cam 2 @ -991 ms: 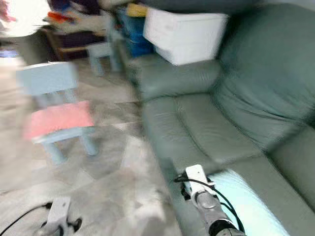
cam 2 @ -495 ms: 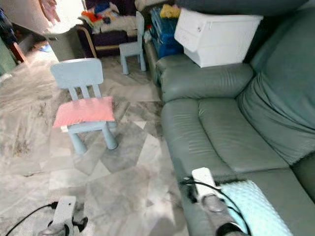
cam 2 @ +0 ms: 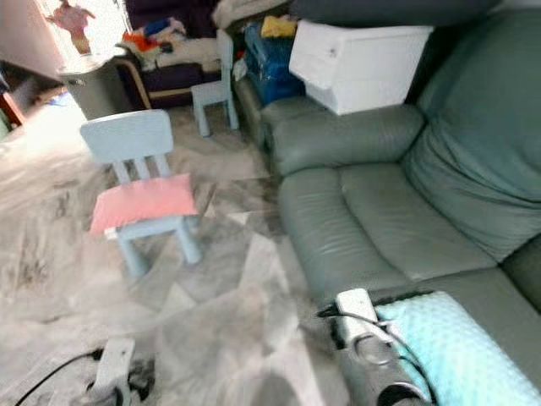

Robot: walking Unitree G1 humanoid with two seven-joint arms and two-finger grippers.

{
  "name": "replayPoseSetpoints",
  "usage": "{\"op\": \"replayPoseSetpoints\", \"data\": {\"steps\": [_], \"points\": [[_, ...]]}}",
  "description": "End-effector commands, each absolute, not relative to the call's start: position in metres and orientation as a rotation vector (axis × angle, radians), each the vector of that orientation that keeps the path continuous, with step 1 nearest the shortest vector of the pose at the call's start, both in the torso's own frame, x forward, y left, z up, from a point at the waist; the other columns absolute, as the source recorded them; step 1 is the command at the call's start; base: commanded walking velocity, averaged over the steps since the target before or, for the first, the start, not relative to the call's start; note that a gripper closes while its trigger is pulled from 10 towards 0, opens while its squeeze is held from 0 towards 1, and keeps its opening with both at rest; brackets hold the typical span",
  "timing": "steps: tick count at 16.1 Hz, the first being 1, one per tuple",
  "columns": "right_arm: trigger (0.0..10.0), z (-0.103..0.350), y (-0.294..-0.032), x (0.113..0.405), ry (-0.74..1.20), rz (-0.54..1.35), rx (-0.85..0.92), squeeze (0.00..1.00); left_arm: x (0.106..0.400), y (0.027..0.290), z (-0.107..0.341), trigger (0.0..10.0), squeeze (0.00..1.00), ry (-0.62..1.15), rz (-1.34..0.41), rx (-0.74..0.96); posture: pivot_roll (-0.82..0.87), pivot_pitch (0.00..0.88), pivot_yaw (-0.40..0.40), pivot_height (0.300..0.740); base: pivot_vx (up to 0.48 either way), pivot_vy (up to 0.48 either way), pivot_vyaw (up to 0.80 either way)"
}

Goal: Move the pillow to the sofa

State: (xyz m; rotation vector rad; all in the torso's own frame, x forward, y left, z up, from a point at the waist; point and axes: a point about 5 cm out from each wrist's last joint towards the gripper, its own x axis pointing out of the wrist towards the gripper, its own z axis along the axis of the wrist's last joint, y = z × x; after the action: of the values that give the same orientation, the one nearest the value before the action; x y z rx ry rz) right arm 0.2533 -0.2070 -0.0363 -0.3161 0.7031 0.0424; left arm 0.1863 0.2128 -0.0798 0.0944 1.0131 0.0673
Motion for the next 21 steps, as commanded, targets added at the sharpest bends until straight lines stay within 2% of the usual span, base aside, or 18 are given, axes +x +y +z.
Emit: {"op": "replayPoseSetpoints", "data": {"steps": [1, 16, 17, 21], "points": [[10.0, -0.035, -0.19, 0.259, 0.686, 0.083, -0.296, 0.0, 0.187, 0.225, -0.077, 10.0, 0.0, 1.008, 0.097, 0.12, -0.06, 0.0, 0.06, 0.74, 0.0, 0.48, 0.0], [10.0, -0.032, -0.189, 0.263, 0.688, 0.084, -0.276, 0.0, 0.193, 0.226, -0.074, 10.0, 0.0, 0.991, 0.096, 0.139, -0.06, 0.0, 0.065, 0.74, 0.0, 0.479, 0.0], [10.0, -0.03, -0.19, 0.266, 0.678, 0.083, -0.285, 0.0, 0.195, 0.226, -0.072, 10.0, 0.0, 0.976, 0.095, 0.133, -0.05, 0.0, 0.062, 0.74, 0.0, 0.0, 0.0], [10.0, -0.011, -0.186, 0.29, 0.618, 0.092, -0.312, 0.0, 0.231, 0.219, -0.053, 10.0, 0.0, 0.873, 0.098, 0.067, -0.03, 0.0, 0.055, 0.74, 0.0, 0.0, 0.0]]}}
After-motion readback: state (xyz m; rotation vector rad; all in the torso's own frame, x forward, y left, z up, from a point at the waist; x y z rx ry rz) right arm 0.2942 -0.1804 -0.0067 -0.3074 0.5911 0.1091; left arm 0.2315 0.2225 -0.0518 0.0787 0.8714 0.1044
